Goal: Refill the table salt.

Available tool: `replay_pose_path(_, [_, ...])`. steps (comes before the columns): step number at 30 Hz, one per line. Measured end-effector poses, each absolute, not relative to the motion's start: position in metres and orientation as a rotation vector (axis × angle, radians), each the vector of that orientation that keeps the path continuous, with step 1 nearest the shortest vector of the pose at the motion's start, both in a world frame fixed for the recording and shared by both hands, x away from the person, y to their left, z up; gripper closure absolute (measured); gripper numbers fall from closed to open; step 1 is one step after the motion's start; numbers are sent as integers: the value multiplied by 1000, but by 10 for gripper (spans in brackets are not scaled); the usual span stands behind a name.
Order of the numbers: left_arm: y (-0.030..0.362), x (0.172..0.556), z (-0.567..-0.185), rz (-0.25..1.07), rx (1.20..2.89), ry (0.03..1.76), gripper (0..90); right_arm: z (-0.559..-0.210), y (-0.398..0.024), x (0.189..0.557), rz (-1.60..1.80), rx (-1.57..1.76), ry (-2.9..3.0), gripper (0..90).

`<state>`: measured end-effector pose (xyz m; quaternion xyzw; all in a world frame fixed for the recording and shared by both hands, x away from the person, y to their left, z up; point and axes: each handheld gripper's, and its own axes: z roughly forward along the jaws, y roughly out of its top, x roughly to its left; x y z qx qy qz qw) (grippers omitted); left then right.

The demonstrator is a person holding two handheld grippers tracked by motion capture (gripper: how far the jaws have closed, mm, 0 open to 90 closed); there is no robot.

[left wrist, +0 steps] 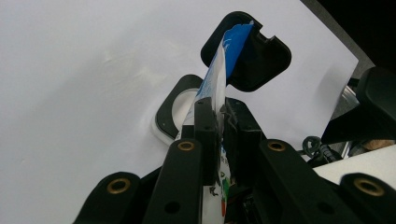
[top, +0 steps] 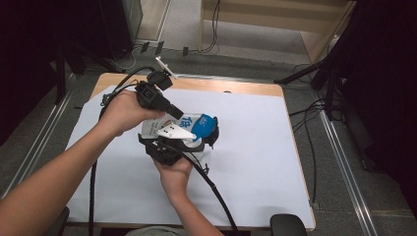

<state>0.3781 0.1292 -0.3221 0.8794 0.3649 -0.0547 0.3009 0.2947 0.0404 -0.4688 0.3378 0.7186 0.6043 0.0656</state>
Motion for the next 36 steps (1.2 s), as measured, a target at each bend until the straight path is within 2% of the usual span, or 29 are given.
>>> replay_pose_path(8, [128,378,-322,-163,2331,962,805,-469,41,295,1822,1022,2167,792])
replay_pose_path(19, [125,376,-320,-144,2363,949,880,-470,42,294,1829,1018,2169,796])
replay_pose_path(36, [117,378,-318,-112,2402,945,883,-468,40,295,1843,1024,2156,795])
